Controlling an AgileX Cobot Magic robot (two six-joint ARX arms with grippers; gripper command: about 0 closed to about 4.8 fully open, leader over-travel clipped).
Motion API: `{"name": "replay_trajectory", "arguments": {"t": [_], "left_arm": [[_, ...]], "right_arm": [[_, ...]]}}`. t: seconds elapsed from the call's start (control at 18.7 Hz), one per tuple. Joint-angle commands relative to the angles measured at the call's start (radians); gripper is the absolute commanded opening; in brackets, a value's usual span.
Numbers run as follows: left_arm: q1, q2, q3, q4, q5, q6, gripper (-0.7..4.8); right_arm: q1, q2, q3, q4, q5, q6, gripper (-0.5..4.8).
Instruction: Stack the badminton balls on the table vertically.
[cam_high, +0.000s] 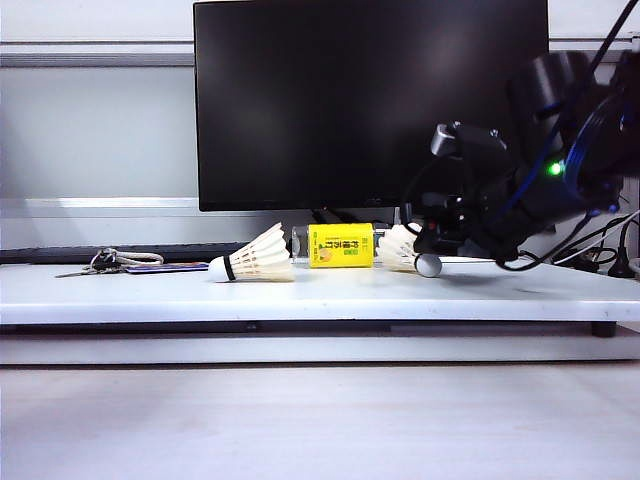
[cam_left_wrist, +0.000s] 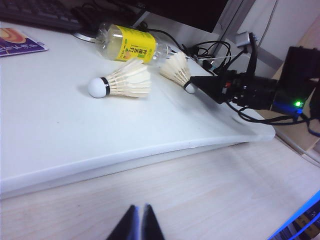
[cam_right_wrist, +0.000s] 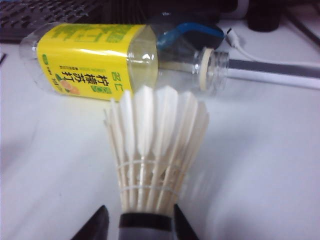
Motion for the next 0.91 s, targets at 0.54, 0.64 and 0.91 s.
{"name": "replay_trajectory", "arguments": {"t": [0.54, 0.64, 0.91], "left_arm": [[-0.002, -0.003, -0.003, -0.017, 0.033, 0.002, 0.26], [-0.002, -0.003, -0.003, -0.017, 0.034, 0.002, 0.26], [-0.002, -0.003, -0.003, -0.017, 0.037, -0.001, 0.26]], "right_arm": [[0.001, -0.047, 0.005, -0.057, 0.043, -0.071, 2.41], [0.001, -0.043, 0.006, -0.057, 0.042, -0.071, 2.41], [0.001, -0.024, 0.005, -0.055, 0.038, -0.071, 2.41]]}}
